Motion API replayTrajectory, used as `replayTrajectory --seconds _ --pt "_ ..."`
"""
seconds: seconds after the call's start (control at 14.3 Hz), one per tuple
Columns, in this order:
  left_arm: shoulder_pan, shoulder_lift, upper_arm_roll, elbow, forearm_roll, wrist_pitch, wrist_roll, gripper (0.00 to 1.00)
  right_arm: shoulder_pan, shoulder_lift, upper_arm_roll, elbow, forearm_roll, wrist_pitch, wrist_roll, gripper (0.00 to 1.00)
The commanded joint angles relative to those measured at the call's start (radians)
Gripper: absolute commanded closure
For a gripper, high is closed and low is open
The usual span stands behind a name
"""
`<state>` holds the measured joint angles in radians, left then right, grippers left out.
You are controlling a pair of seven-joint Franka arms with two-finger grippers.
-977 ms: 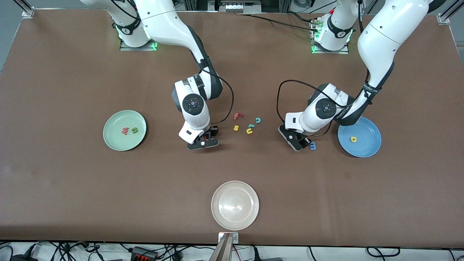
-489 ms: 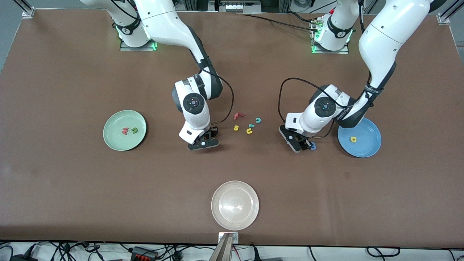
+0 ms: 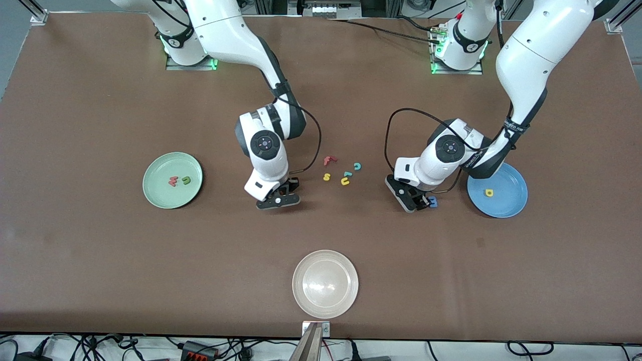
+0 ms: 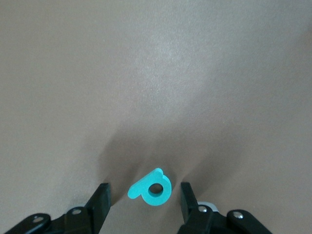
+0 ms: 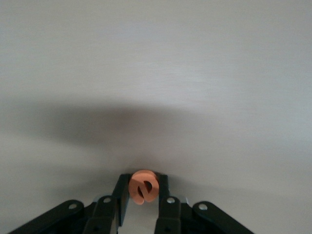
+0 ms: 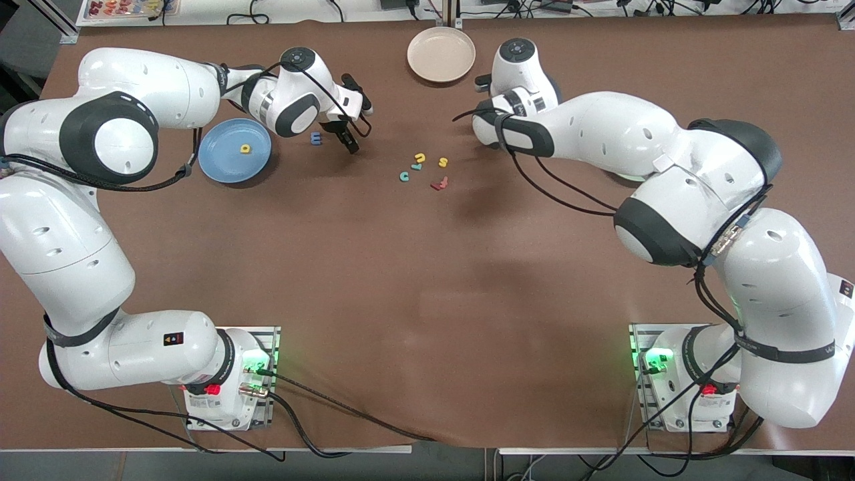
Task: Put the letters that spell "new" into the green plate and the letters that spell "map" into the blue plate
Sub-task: 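Place the e on the green plate while the left gripper drops teal p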
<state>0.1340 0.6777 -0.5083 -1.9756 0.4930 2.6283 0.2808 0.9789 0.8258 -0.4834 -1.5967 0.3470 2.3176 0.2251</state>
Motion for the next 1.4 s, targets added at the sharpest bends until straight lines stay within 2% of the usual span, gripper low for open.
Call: replayTrajectory --seconds 0.0,0.21,0.35,0.49,0.63,0.91,1.05,1.26,1.33 --pt "-0.007 0.036 0.002 0.02 0.024 0.025 0.014 0.41 -0.023 -0.045 -0.111 0.008 -0.01 -0.186 -0.045 0.89" --pt "-0.004 0.034 0.002 0.018 0.024 0.025 0.014 0.67 -0.006 -0.065 -0.278 -0.025 -0.013 -0.397 -0.229 0.89" --pt "0.002 0.028 0.001 0.018 0.025 0.025 0.015 0.76 0.001 -0.146 -0.329 -0.135 -0.013 -0.409 -0.312 0.89" --pt "0.012 0.01 -0.001 0.018 0.025 0.022 0.015 0.76 0.001 -0.229 -0.378 -0.247 -0.016 -0.405 -0.404 0.89" --pt "0.028 -0.051 -0.003 0.018 0.024 -0.003 0.018 0.76 0.001 -0.246 -0.431 -0.313 -0.014 -0.399 -0.498 0.89" --pt "0.113 -0.188 -0.013 0.024 0.024 -0.287 0.037 0.76 -0.011 -0.243 -0.442 -0.463 -0.01 -0.188 -0.566 0.89" --pt "0.188 -0.216 -0.007 0.026 0.024 -0.382 0.116 0.76 -0.017 -0.229 -0.442 -0.463 -0.01 -0.164 -0.567 0.89" --pt "0.349 -0.193 -0.003 0.02 0.025 -0.386 0.222 0.76 -0.022 -0.185 -0.437 -0.46 -0.005 -0.1 -0.567 0.89" --pt "0.375 -0.184 0.001 0.015 0.025 -0.386 0.224 0.69 -0.026 -0.169 -0.435 -0.46 -0.005 -0.083 -0.567 0.89"
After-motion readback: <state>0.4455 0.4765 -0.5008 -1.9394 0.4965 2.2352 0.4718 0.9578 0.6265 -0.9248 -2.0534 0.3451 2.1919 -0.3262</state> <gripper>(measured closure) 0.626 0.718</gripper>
